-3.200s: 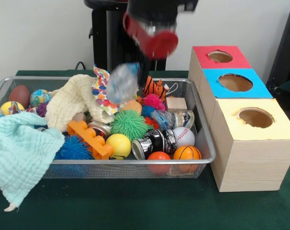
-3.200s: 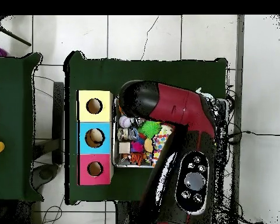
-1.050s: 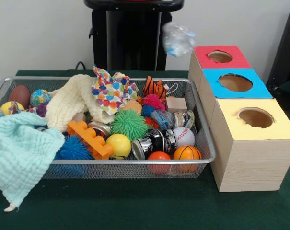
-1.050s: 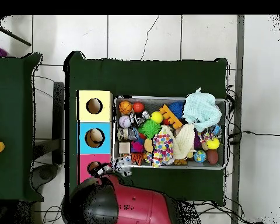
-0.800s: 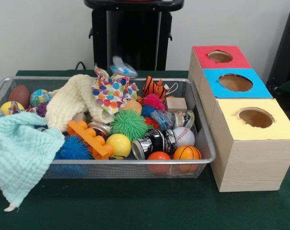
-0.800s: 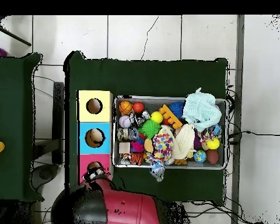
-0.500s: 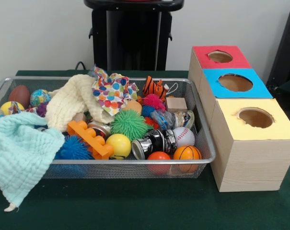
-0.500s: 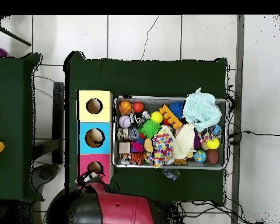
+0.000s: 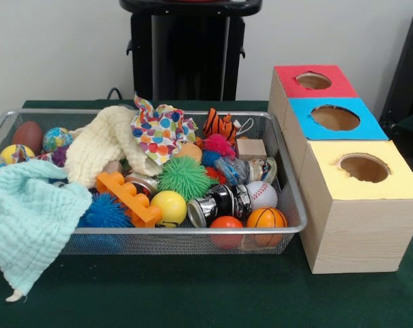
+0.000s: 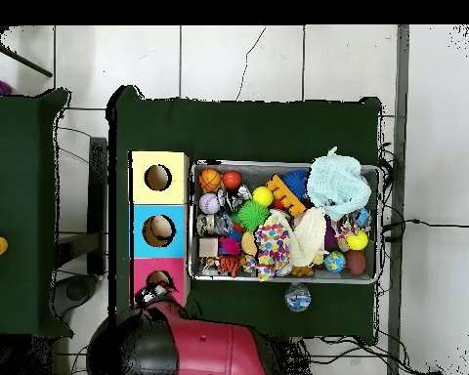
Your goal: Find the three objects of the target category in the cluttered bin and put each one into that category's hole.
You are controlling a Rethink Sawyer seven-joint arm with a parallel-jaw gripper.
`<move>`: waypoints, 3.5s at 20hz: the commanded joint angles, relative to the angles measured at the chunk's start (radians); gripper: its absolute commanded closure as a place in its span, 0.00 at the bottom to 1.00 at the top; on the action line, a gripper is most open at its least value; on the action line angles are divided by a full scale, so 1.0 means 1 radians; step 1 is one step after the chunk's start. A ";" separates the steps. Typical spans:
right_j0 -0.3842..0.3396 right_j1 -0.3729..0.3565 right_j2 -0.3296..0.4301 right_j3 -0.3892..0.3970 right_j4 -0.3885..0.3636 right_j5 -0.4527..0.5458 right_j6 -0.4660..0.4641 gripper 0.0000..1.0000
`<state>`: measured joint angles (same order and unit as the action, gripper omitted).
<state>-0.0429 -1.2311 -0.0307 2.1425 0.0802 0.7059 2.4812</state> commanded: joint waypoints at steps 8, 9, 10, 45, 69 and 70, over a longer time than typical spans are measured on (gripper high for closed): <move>-0.288 -0.050 0.214 0.035 -0.099 -0.001 -0.506 1.00; -0.315 -0.096 0.202 -0.003 -0.125 0.097 -0.561 1.00; -0.351 -0.121 0.206 -0.026 -0.137 0.173 -0.611 1.00; -0.839 -0.135 0.437 0.218 -0.086 -0.065 -1.427 1.00; -0.946 -0.125 0.624 0.241 -0.128 -0.072 -1.358 1.00; -0.949 -0.128 0.629 0.244 -0.126 -0.071 -1.359 1.00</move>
<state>-0.9605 -1.3961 0.5021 2.3316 -0.0226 0.6557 1.3779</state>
